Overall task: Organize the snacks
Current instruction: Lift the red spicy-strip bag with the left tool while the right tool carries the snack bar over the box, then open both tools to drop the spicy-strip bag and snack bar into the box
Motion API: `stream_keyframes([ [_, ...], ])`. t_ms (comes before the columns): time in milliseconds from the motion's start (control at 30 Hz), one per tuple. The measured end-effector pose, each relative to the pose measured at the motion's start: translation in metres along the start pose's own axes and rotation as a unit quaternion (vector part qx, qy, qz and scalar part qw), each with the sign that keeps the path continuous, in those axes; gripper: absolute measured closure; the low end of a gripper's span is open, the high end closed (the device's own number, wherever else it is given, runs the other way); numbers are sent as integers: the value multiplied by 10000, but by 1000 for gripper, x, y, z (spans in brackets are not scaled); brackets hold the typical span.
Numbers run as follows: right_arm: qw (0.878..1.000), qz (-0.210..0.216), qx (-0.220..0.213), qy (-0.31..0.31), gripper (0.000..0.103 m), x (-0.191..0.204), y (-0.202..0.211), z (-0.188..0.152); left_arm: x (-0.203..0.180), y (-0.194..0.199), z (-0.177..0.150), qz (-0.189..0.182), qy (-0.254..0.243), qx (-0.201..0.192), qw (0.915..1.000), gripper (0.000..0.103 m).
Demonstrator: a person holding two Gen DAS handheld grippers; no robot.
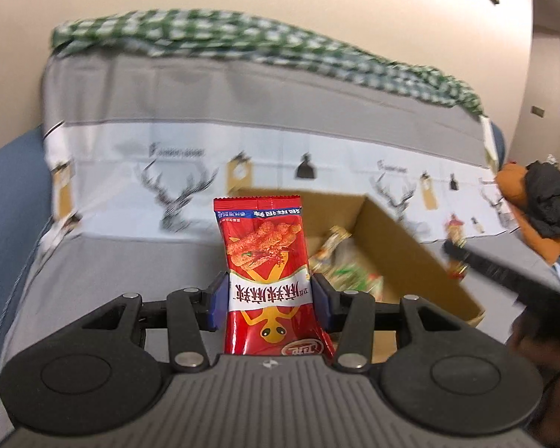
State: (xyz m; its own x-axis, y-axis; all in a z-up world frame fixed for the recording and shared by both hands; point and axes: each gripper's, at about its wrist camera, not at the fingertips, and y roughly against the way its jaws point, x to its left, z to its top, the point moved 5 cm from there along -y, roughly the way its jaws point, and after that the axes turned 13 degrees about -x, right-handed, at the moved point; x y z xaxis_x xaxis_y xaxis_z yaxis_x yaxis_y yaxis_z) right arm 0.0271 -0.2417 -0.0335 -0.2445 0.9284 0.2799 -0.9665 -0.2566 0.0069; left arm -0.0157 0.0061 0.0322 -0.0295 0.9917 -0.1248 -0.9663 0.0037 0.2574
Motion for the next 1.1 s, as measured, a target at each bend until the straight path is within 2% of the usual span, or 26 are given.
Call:
stream_keyframes([
  [367,9998,-135,50,-127,85,-16,-4,-6,-67,-44,17,-433,-46,8,9991,52],
  [633,9997,-194,34,-166,85,-20,-6,-5,-75,-57,9,-478,-97,164,9987,52],
  [1100,9999,-60,104,23,85,-10,-7,-8,-67,-61,4,-372,-48,306,9988,52],
])
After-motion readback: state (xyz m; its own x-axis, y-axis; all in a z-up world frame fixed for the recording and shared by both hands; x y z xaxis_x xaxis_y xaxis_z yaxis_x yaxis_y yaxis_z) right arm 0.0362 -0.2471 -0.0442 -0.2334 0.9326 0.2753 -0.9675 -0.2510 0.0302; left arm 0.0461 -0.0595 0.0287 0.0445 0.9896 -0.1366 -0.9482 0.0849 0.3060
